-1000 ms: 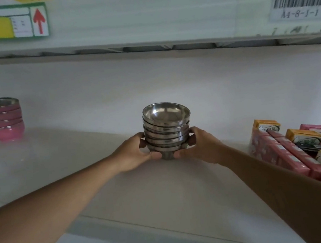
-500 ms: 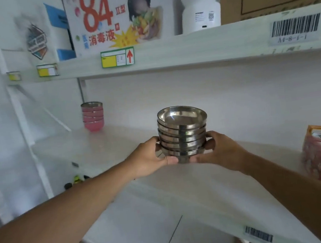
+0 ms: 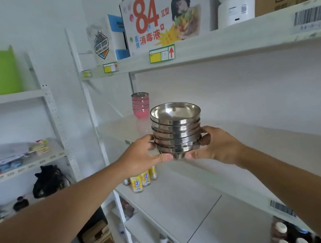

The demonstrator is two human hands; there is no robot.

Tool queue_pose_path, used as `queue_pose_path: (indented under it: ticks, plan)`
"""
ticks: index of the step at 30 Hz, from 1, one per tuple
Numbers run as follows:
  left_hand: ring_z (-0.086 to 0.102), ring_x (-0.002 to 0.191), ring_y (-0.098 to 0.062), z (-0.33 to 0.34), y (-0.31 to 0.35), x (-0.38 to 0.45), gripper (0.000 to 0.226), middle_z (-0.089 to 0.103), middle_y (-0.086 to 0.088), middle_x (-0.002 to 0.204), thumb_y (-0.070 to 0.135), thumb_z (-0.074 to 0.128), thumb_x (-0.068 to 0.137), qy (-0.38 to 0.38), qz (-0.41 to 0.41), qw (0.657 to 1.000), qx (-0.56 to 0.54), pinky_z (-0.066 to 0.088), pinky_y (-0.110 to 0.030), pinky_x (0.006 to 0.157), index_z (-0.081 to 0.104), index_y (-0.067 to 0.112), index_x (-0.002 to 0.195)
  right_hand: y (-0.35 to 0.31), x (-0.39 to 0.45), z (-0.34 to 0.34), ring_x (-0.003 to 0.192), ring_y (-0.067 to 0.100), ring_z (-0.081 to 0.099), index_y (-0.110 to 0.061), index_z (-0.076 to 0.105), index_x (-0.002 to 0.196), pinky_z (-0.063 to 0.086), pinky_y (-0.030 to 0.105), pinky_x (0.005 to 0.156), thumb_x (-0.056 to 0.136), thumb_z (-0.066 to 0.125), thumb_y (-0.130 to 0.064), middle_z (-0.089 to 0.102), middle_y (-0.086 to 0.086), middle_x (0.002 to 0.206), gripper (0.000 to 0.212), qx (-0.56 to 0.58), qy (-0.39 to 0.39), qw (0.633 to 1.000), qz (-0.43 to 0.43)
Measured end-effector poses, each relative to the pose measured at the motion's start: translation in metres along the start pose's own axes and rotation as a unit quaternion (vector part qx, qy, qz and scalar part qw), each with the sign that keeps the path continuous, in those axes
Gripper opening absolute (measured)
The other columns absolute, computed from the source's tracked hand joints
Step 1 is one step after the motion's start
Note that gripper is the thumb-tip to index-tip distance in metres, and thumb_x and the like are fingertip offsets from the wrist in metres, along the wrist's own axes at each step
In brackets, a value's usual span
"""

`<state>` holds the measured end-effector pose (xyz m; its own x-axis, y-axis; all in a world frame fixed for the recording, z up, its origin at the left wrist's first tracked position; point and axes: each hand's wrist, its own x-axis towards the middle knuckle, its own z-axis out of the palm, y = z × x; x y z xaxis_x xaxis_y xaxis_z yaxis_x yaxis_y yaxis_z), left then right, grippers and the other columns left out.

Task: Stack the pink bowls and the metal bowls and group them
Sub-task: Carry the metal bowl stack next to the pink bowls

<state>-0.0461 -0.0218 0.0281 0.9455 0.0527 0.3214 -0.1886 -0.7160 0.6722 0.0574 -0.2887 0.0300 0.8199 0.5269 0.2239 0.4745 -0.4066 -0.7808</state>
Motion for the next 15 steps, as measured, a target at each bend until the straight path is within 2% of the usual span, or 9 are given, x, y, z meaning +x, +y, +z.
queue_pose_path:
  ticks: [6, 11, 15]
  plan:
    - [0.076, 0.116, 0.001, -0.036, -0.054, -0.012, 0.060, 0.084, 0.018, 0.121, 0.041, 0.097, 0.083, 0.009, -0.016, 0.999, -0.041, 0.056, -0.044, 0.113, 0.071, 0.029, 0.136, -0.033, 0.028, 0.052, 0.110, 0.013, 0.077, -0.026, 0.066, 0.138, 0.059, 0.043, 0.107, 0.063, 0.106, -0.048, 0.084, -0.006, 0.113, 0.088, -0.018, -0.012, 1.000, 0.003]
    - [0.076, 0.115, 0.000, -0.087, -0.113, -0.012, 0.072, 0.084, 0.020, 0.119, 0.064, 0.094, 0.069, -0.002, -0.012, 0.999, -0.041, 0.058, -0.044, 0.111, 0.071, 0.037, 0.131, -0.056, 0.061, 0.115, 0.115, 0.012, 0.076, -0.025, 0.063, 0.143, 0.058, 0.043, 0.108, 0.063, 0.105, -0.051, 0.083, -0.006, 0.121, 0.095, -0.021, -0.006, 1.000, 0.008]
    - [0.076, 0.112, 0.005, -0.127, -0.161, 0.000, 0.072, 0.083, 0.027, 0.116, 0.068, 0.094, 0.064, -0.024, -0.012, 0.999, -0.047, 0.058, -0.040, 0.109, 0.070, 0.042, 0.127, -0.071, 0.091, 0.161, 0.114, 0.012, 0.076, -0.025, 0.063, 0.144, 0.061, 0.042, 0.105, 0.060, 0.106, -0.053, 0.083, -0.006, 0.120, 0.098, -0.010, 0.003, 1.000, 0.018]
